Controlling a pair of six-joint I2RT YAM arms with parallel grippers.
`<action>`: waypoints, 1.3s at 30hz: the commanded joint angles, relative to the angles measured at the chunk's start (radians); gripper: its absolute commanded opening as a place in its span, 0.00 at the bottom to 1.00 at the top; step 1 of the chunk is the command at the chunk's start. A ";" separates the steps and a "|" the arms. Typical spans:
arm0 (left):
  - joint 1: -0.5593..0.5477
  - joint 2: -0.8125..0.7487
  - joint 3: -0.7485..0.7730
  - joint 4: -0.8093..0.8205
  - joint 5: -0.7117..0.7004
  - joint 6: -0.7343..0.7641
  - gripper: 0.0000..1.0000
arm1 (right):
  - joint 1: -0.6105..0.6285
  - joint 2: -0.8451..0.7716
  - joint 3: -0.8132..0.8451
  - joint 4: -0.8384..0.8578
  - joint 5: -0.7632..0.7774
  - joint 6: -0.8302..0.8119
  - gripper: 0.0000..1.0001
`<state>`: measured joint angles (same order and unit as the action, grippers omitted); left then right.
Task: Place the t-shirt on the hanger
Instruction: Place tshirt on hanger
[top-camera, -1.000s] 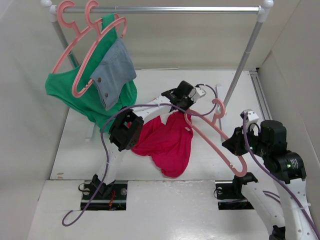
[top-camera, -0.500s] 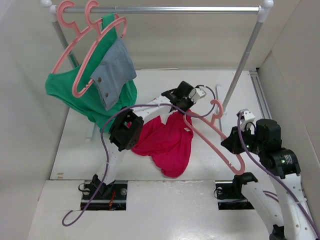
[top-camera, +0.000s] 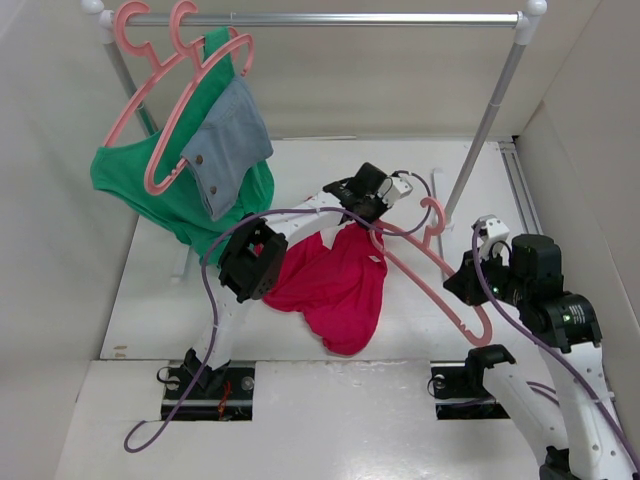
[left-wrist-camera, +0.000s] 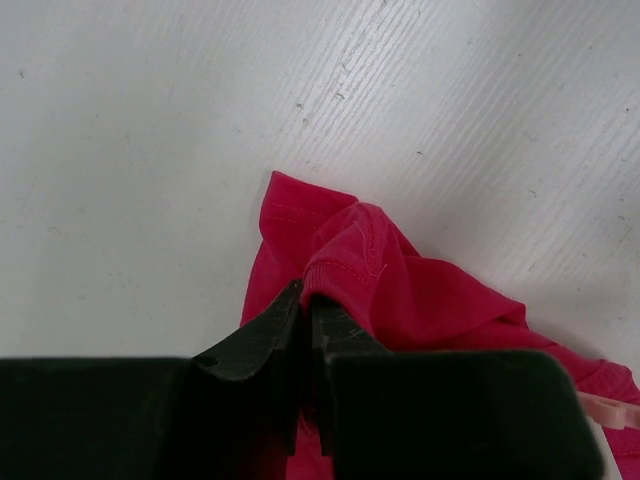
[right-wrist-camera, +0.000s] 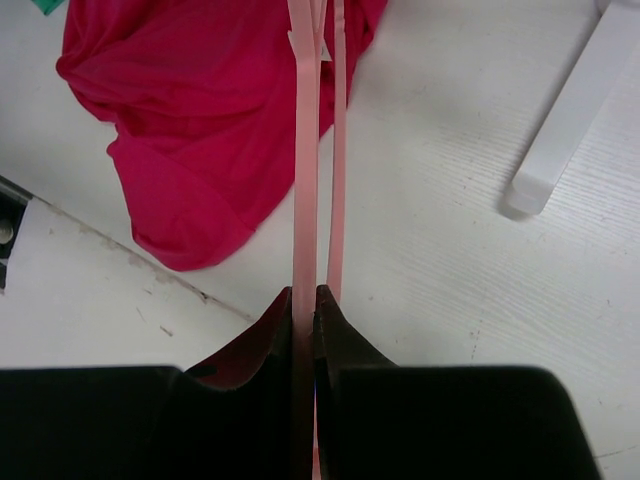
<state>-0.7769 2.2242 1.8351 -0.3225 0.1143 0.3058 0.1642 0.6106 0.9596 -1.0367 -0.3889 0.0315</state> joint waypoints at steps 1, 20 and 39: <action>-0.009 -0.057 0.038 -0.016 0.018 -0.014 0.05 | 0.001 -0.005 0.022 0.084 0.001 -0.019 0.00; -0.009 -0.047 0.090 -0.044 0.048 -0.063 0.07 | 0.001 -0.092 -0.136 0.177 -0.086 0.097 0.00; -0.009 -0.061 0.099 -0.058 0.038 -0.040 0.04 | 0.001 -0.109 -0.134 0.086 0.014 0.110 0.00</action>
<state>-0.7792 2.2242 1.8877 -0.3656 0.1448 0.2569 0.1642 0.5022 0.8032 -0.9585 -0.4305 0.1356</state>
